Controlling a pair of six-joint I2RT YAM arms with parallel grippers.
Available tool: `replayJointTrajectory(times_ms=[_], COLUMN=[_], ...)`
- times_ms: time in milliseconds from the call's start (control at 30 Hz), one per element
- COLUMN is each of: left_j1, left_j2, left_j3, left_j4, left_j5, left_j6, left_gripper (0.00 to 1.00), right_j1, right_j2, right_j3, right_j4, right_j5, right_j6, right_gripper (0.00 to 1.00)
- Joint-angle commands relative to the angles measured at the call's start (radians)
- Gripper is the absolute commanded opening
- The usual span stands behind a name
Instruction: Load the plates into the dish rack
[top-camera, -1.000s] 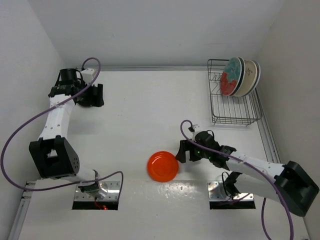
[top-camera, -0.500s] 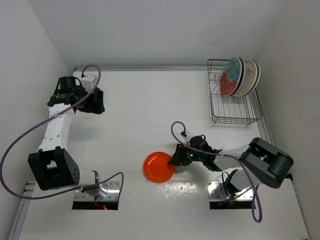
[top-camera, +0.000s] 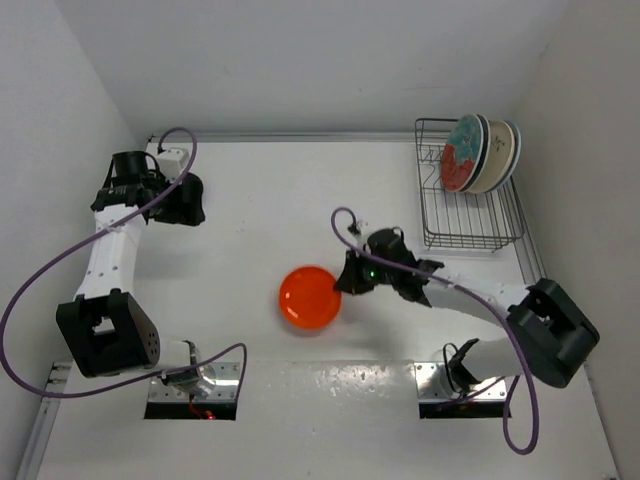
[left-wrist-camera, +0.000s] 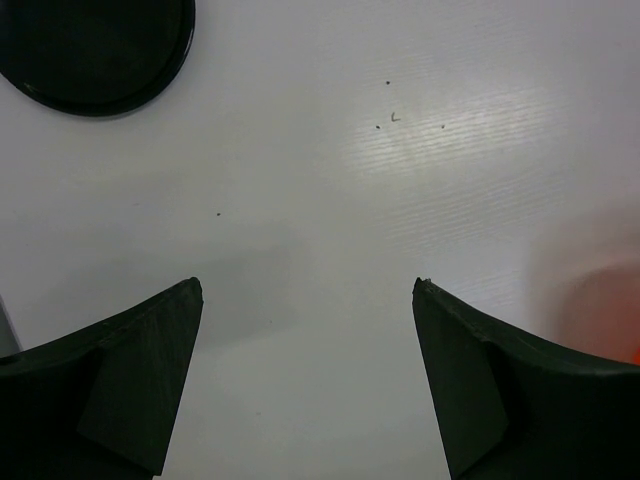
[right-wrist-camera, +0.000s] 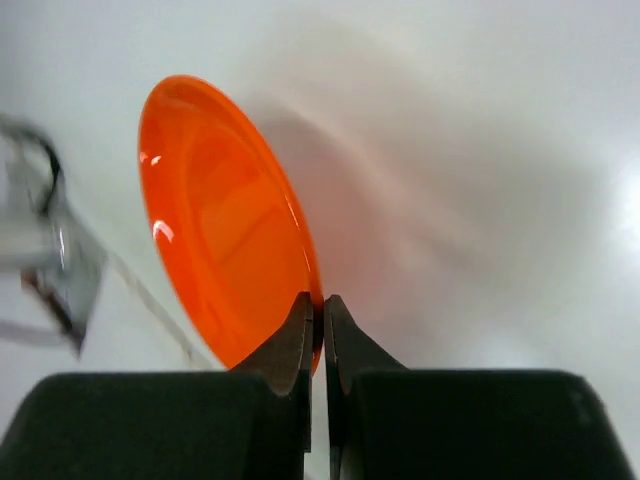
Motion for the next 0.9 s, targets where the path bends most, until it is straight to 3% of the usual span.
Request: replayJointTrajectory(times_ms=[0, 133, 267, 433, 567, 600, 667, 867], left_j1=[0.033, 0.07, 0.098, 0.133, 0.153, 0.153, 0.164, 0.185], left_j2=[0.011, 0.033, 0.054, 0.132, 0.261, 0.289, 0.368, 0.519], left_j3=[0.06, 0.071, 0.091, 0.145, 0.237, 0.278, 0.318, 0.436], left_j4=[0.015, 0.015, 0.015, 0.015, 0.024, 0.024, 0.024, 0.024], left_j5=[-0.026, -0.048, -0.093, -0.13, -0.141, -0.155, -0.169, -0.201], left_j6=[0.001, 0.001, 0.001, 0.001, -0.023, -0.023, -0.034, -0.054], left_gripper=[0.91, 0.91, 0.91, 0.92, 0.92, 0.92, 0.92, 0.9], right_j1=[-0.085, -0.255, -0.387, -0.519, -0.537, -0.544, -0.55, -0.577], right_j2=[-0.081, -0.046, 0.04, 0.16, 0.362, 0.385, 0.471, 0.589], right_j3=[0.286, 0.635, 0.806, 0.856, 0.928, 0.94, 0.971, 1.038], right_j4=[-0.186, -0.323, -0.306, -0.024, 0.166, 0.283, 0.33, 0.315], right_j5=[0.211, 0.508, 0.837, 1.158, 1.294, 1.307, 1.328, 1.347], right_j6=[-0.196, -0.3, -0.4, -0.607, -0.922, -0.954, -1.021, -0.97], right_gripper=[0.0, 0.0, 0.0, 0.0, 0.0, 0.0, 0.0, 0.0])
